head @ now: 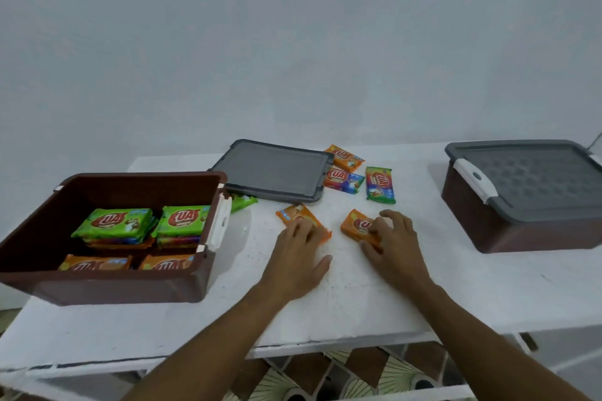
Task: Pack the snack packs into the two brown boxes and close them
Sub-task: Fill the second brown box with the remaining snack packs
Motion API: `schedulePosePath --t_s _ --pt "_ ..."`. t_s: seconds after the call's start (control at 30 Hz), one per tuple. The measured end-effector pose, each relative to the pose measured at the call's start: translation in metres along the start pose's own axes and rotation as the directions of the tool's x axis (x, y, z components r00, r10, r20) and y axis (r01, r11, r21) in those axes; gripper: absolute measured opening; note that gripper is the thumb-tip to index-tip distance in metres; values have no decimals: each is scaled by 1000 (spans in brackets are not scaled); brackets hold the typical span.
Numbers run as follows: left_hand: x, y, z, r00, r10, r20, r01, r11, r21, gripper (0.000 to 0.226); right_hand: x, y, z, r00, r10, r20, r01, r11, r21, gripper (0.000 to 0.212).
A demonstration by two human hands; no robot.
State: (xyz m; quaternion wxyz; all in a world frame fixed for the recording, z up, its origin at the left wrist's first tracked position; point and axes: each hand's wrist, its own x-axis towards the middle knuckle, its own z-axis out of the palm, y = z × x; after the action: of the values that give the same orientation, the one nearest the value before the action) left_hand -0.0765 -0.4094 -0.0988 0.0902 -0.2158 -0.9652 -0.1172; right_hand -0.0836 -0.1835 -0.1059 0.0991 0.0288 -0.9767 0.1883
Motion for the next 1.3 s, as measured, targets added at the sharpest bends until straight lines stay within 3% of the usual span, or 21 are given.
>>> schedulePosePath --t_s 0.13,0.2,0.3,0.43,0.5,0.63,0.73,0.87,1.0,1.13,1.3 --pt "-7 -4 0 992 -79 -99 58 978 -199 34 1 -2 -1 996 79 48 -84 992 94 43" --pt "-7 -4 0 986 -131 -102 106 970 -218 42 2 -2 -3 993 109 39 -114 982 151 54" --pt "-8 -4 1 965 -255 -59 231 936 -266 72 1 -2 -7 990 144 4 -141 958 250 73" --pt "-5 4 -6 934 -358 -24 346 917 -198 71 -1 -5 -9 991 136 1 -131 950 284 86" --pt "3 9 -11 941 -338 11 337 934 -118 73 -2 -5 -10 990 140 18 -139 943 303 90" --pt "25 9 -26 909 -347 230 363 931 -29 102 -2 -6 -13 989 145 9 -141 945 294 90" --pt "32 2 -48 911 -273 309 267 962 61 104 0 -7 -18 992 123 -19 -111 946 305 84" --pt "35 -13 -89 898 -187 398 216 976 -29 107 8 -21 -35 999 41 23 -46 958 282 83" --pt "33 -29 -132 937 -53 345 120 977 -175 96 16 -47 -52 998 -53 19 44 945 323 80" --pt "26 -54 -164 968 -17 251 84 962 -259 79 22 -76 -62 991 -132 -7 127 936 327 80" --pt "12 -103 -200 982 21 186 14 983 -184 75 37 -136 -66 968 -249 -27 244 914 323 71"
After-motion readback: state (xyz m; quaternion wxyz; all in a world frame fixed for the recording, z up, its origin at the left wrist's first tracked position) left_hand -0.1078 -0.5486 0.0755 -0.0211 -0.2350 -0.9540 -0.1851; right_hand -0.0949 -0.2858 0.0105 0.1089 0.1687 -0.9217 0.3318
